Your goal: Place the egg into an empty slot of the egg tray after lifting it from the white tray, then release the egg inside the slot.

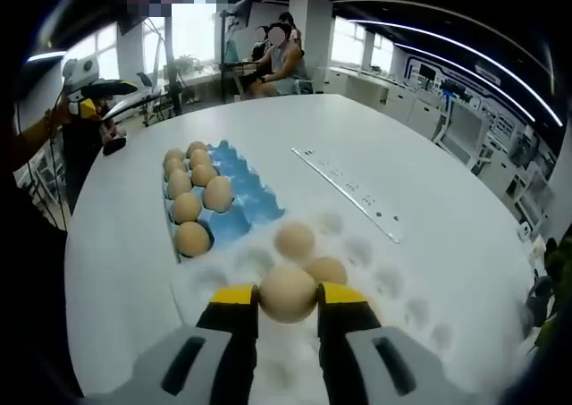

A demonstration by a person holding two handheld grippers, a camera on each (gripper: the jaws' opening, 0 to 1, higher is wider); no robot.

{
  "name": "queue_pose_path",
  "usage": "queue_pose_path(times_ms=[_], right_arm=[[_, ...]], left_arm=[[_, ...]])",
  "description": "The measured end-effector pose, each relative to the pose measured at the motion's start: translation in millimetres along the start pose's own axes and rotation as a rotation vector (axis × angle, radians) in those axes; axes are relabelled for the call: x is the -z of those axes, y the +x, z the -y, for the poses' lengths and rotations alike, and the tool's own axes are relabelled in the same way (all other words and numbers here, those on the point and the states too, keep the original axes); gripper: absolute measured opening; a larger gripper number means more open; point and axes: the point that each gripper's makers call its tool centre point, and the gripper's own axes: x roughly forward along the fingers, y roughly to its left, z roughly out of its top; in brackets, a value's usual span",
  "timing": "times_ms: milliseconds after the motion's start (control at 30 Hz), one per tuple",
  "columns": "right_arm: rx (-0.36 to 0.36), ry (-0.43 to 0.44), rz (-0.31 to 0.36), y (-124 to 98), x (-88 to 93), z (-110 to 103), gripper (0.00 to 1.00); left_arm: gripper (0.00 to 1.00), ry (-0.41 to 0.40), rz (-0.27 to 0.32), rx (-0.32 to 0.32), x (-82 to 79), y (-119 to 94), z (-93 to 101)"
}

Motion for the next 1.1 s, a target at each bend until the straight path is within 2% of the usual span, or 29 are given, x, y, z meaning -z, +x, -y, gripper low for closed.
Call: queue_pose_path(times_ms=[700, 1100], right_arm=[[-0.105, -0.085, 0.018, 39, -36.2, -35, 0.25], [-0.153, -0.123, 0.002, 58, -42.1, -52, 0.25]], left_arm=[[0.62, -0.010, -0.003, -0.017, 4.3, -7, -4.0], [0.62, -0.016, -0.007, -0.026, 7.6, -9, -6.0]])
